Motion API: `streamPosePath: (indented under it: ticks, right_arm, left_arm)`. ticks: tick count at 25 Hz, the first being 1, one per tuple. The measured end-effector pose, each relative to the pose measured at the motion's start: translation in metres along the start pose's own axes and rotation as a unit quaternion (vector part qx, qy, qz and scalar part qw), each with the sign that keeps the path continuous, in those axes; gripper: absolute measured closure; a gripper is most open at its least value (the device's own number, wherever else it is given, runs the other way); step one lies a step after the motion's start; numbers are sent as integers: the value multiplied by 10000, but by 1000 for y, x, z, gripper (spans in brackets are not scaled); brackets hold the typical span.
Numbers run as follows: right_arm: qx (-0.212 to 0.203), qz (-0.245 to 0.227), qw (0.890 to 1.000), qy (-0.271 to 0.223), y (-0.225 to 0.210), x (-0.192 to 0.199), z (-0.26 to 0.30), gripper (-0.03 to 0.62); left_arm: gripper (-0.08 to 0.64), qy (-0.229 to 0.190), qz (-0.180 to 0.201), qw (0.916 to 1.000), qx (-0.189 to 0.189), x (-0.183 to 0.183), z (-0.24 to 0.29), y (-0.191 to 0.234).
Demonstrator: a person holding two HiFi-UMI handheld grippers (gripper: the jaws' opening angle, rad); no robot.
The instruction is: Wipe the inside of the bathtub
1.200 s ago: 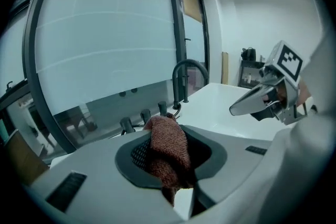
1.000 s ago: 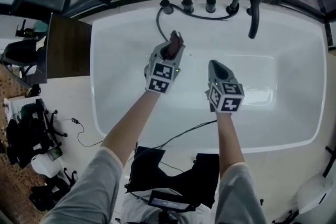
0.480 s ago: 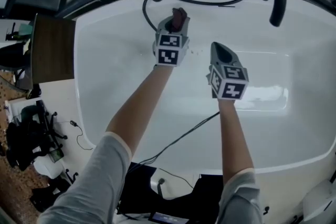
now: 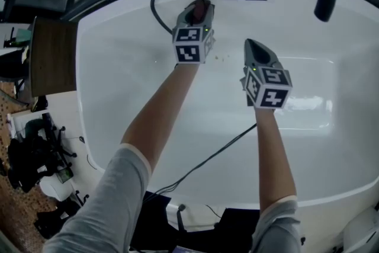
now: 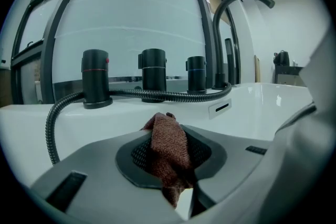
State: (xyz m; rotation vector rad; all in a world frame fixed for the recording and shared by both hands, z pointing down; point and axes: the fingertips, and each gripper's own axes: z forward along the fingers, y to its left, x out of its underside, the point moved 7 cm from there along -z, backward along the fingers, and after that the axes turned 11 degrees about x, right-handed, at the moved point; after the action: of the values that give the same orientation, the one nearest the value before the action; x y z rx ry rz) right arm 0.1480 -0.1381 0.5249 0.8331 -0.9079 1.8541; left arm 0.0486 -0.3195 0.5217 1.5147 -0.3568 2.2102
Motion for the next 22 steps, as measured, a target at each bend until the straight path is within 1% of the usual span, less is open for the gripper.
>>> streamPosePath:
  ticks: [3, 6, 8, 10, 14, 17, 19, 22]
  right_arm:
    - [-15, 8, 10000, -58, -7, 0, 2, 584]
    - [1, -42, 10000, -64, -11, 4, 5, 584]
    - [18, -65, 10000, -39, -11, 9, 7, 584]
    - [30, -94, 9999, -17, -11, 13, 9, 584]
    - [62, -143, 9999, 46, -11, 21, 10, 584]
    - [80, -122, 9999, 85, -13, 25, 10, 584]
    - [96, -118, 9998, 87, -14, 27, 11, 584]
    - [83, -127, 9998, 84, -11, 31, 13, 584]
  left_arm:
    - [462, -126, -100, 9999, 54, 6, 5, -6]
    - [463, -197, -132, 9993, 275, 10, 21, -26]
    - [463, -236, -67, 9987, 444, 11, 33, -44]
    - [463, -281, 16, 9984, 487, 11, 40, -54]
    - [466, -330, 212, 9975, 592, 12, 35, -49]
    - [468, -380, 150, 9982, 431, 20, 22, -29]
    - [468, -352, 58, 9990, 263, 29, 13, -12]
    - [468, -295, 26, 9995, 91, 42, 0, 7]
